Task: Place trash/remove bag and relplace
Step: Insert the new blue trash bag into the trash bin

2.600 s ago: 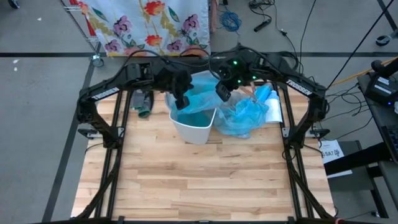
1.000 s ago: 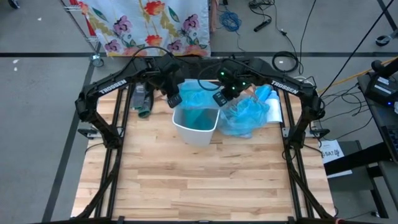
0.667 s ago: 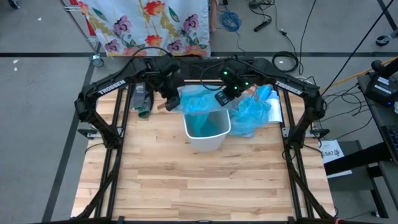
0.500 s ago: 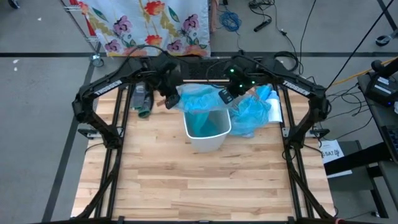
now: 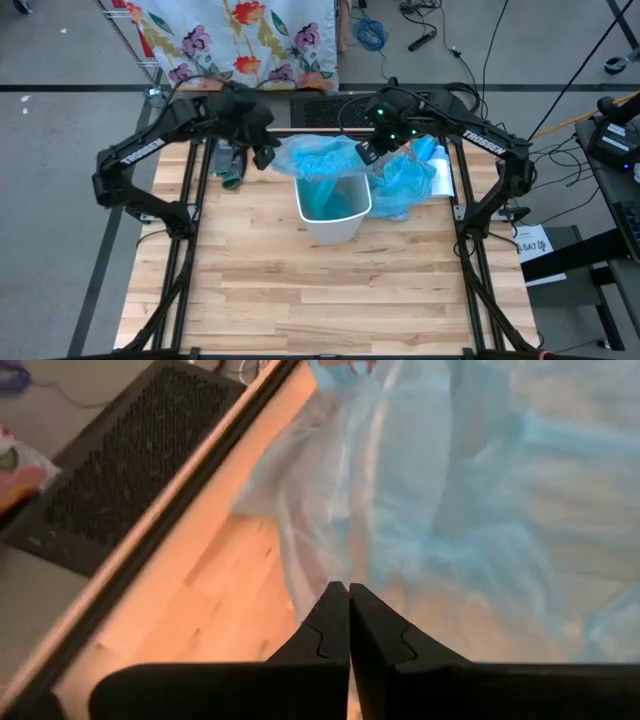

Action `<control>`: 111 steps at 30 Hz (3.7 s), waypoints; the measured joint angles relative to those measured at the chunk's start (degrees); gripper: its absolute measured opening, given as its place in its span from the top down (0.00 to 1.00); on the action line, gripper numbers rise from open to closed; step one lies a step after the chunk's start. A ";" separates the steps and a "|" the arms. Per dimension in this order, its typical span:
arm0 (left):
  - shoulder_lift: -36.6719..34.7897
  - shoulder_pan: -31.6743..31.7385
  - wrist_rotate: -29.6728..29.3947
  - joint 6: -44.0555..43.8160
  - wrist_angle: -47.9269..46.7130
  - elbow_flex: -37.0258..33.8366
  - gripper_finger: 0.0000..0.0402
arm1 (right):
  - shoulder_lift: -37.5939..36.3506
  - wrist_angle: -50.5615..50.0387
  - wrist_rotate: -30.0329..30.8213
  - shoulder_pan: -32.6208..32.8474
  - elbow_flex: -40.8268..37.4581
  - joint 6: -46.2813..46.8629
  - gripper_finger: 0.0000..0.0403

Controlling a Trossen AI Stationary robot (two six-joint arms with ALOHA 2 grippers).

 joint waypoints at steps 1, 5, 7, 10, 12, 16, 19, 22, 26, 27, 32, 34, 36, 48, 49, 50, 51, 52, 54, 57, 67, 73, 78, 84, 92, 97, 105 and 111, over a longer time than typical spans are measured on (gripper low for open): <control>-1.26 -0.20 -0.03 -0.82 1.60 -2.59 1.00 | 0.01 -0.02 0.01 0.00 0.00 0.16 1.00; -7.08 -1.42 0.03 -5.20 9.12 -14.00 1.00 | 0.00 0.00 0.05 0.34 0.00 0.62 1.00; -10.15 -1.94 -0.04 -6.84 13.16 -19.39 1.00 | -0.18 -0.02 0.27 0.74 0.00 1.11 1.00; -14.10 -2.66 -0.05 -9.27 19.05 -25.66 1.00 | -1.01 0.43 1.95 1.82 0.00 1.52 1.00; -16.10 -3.18 -0.04 -9.88 22.27 -28.28 1.00 | -1.57 0.77 2.82 2.53 0.00 2.30 1.00; -18.29 -4.28 0.07 -9.87 26.96 -30.08 1.00 | -2.66 3.04 3.13 4.03 0.00 3.59 1.00; -19.13 -5.01 0.61 -12.03 30.86 -32.39 1.00 | -3.08 4.27 5.37 5.34 0.09 4.82 1.00; -20.03 -5.81 0.94 -14.24 34.06 -35.67 1.00 | -3.08 3.79 7.48 6.76 0.09 6.63 1.00; -21.70 -7.00 1.55 -15.82 37.20 -39.20 1.00 | -3.08 3.39 9.30 8.98 0.09 8.14 1.00; -22.07 -7.24 1.51 -15.82 37.27 -39.36 1.00 | -3.08 3.26 9.72 9.50 0.09 8.69 1.00; -23.70 -7.66 -0.67 -15.60 38.05 -39.38 1.00 | -3.08 2.52 11.55 11.04 0.09 10.54 1.00; -24.65 -7.66 -1.15 -14.42 39.07 -39.38 1.00 | -3.08 2.84 11.85 11.61 0.09 11.21 1.00; -25.85 -7.79 -1.54 -13.87 39.43 -39.38 1.00 | -3.08 2.91 12.14 12.46 0.09 12.04 1.00; -30.36 -10.61 -5.57 -13.78 39.80 -39.38 1.00 | -3.08 6.71 14.61 15.96 0.04 10.45 1.00; -30.27 -11.88 -7.66 -13.97 39.39 -39.38 1.00 | -3.08 7.20 14.56 16.09 0.04 9.26 1.00; -30.03 -13.19 -10.10 -14.20 39.05 -39.38 1.00 | -3.08 7.28 14.49 16.17 0.04 8.32 1.00; -29.72 -14.45 -12.12 -14.38 38.94 -39.38 1.00 | -3.08 7.19 14.39 16.13 0.04 7.68 1.00; -29.40 -15.58 -13.46 -14.86 39.04 -39.38 1.00 | -3.08 7.22 14.35 15.92 0.04 7.17 1.00; -28.75 -17.72 -14.91 -15.73 39.45 -39.38 1.00 | -3.08 7.20 14.41 15.63 0.04 5.62 1.00; -26.82 -20.50 -17.94 -15.88 39.69 -39.35 1.00 | -3.06 7.94 14.99 15.56 0.00 1.30 1.00; -20.56 -28.51 -19.32 -23.13 45.29 -39.31 1.00 | -1.22 5.14 7.53 15.61 -1.91 -1.02 1.00; -19.18 -34.56 -19.07 -26.93 45.32 -39.31 1.00 | -2.24 2.48 3.80 17.73 -2.05 -0.07 1.00; -17.96 -39.64 -20.80 -28.36 47.97 -39.31 1.00 | -3.31 1.54 0.76 19.71 -2.03 0.26 1.00; -15.11 -44.13 -23.20 -31.56 49.69 -39.29 1.00 | -3.67 -1.28 0.16 21.90 -2.03 1.75 1.00; -13.27 -47.88 -28.21 -30.48 55.14 -38.86 1.00 | -3.89 1.86 6.19 24.45 -2.03 1.02 1.00; -13.29 -48.59 -30.33 -26.03 55.16 -35.34 1.00 | -3.89 5.33 5.68 25.78 -2.03 -2.15 1.00; -13.29 -48.67 -32.44 -22.79 54.17 -33.56 1.00 | -3.89 5.96 5.88 26.80 -2.03 -9.23 0.98; -13.29 -48.67 -32.81 -24.18 48.79 -33.56 1.00 | -3.55 7.44 8.94 27.04 -2.01 -15.66 0.85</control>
